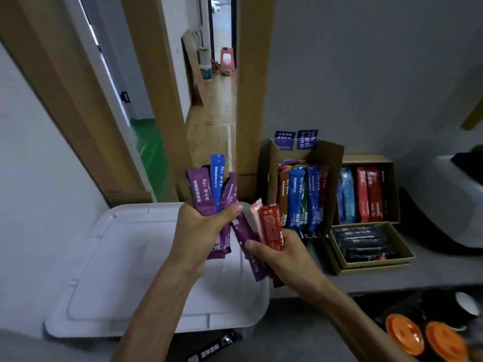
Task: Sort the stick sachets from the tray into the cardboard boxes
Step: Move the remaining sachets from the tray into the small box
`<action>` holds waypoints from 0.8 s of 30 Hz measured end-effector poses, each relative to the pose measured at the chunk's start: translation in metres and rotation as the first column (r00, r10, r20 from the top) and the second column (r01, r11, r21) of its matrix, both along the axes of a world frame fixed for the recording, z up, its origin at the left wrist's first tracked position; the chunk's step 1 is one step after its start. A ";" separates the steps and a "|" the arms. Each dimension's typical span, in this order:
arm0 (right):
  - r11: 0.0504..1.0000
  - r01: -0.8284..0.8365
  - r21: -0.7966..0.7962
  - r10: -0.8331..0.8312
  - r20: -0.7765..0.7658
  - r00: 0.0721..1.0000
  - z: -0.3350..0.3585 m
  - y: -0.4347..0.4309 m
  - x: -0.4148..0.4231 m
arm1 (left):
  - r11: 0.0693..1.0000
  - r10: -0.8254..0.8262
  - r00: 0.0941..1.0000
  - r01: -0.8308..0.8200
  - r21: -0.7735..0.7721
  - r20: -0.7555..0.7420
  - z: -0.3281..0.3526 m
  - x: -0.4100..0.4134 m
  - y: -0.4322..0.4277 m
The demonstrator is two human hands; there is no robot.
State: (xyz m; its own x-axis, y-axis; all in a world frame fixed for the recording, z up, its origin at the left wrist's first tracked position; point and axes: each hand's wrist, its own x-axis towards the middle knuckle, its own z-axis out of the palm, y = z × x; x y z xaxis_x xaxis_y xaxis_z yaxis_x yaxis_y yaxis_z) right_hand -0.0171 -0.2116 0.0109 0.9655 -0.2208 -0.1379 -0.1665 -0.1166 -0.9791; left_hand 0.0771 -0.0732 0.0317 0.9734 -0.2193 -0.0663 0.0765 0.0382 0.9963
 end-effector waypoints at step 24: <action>0.858 0.176 -0.482 -0.264 -0.120 0.957 -0.023 -0.271 0.018 | 0.960 0.166 0.958 -0.211 -0.184 -0.234 -0.008 -0.082 -0.176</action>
State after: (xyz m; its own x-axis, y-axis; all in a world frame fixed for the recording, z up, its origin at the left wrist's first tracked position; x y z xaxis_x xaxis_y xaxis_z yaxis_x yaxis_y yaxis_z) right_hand 0.0007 -0.4827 -0.0125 0.8534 -0.5050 -0.1295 -0.4056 -0.4870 -0.7735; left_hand -0.0048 -0.2488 0.0241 0.9661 -0.0642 -0.2502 0.2582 0.2744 0.9263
